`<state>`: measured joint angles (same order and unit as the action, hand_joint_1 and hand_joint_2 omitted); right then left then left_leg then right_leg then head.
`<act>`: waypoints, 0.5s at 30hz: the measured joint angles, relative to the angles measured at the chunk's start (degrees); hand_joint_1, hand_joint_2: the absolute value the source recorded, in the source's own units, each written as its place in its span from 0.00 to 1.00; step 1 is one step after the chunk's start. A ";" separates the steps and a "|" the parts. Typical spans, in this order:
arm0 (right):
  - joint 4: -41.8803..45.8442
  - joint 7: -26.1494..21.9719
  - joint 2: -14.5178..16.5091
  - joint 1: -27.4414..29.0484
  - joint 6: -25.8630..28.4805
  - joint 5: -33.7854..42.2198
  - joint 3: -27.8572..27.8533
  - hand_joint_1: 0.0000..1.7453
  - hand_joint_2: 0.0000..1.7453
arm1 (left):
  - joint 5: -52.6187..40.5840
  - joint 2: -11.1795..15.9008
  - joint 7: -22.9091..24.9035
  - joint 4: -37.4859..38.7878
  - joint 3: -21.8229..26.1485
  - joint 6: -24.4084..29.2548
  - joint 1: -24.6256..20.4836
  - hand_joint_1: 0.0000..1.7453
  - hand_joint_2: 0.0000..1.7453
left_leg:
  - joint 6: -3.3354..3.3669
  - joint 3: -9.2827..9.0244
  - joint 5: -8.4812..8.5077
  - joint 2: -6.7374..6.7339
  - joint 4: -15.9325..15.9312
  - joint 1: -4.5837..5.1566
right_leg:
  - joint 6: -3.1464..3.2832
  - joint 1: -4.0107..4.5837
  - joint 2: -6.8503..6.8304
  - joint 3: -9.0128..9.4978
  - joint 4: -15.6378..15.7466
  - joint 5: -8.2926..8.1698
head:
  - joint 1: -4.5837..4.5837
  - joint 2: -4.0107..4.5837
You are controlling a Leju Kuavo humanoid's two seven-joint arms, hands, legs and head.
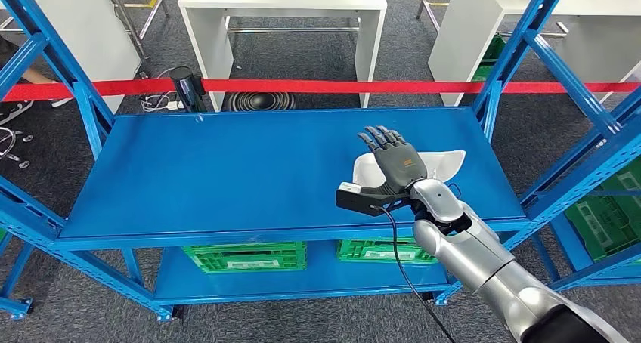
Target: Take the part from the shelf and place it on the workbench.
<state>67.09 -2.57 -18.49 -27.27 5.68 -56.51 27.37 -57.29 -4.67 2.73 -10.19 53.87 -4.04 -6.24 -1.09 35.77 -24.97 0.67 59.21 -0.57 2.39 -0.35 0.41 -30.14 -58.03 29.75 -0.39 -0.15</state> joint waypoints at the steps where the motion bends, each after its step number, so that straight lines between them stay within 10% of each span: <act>1: -0.20 -0.19 0.09 0.04 -0.28 0.27 0.01 0.00 1.00 | 0.00 -0.02 0.00 0.01 0.01 0.00 -0.01 0.00 0.00 | 0.16 -0.01 -0.11 0.07 0.00 0.01 | 0.18 0.03 -0.04 0.16 0.23 0.04 | -0.02 0.00; 6: -1.63 -0.42 0.80 0.15 -0.70 0.82 0.08 0.00 1.00 | 0.00 -0.03 0.02 0.01 0.07 0.00 -0.03 0.00 0.00 | 0.65 -0.14 -0.38 0.14 0.00 0.08 | -0.05 0.03 -0.16 0.58 0.98 0.06 | -0.02 0.00; 15: -4.10 -0.37 1.61 0.28 -1.43 0.90 0.31 0.00 1.00 | -0.11 -0.02 0.02 -0.01 0.10 -0.01 -0.04 0.00 0.00 | 0.77 -0.25 -0.31 0.07 0.00 0.12 | -2.41 -0.08 -0.16 0.70 1.25 -0.09 | -0.01 0.00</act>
<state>62.99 -2.95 -16.87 -26.98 4.25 -55.61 27.68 -57.40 -4.69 2.75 -10.20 53.96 -4.05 -6.27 -0.32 35.52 -25.28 0.74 59.21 -0.45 -0.02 -0.43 0.25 -29.43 -56.79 29.66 -0.40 -0.15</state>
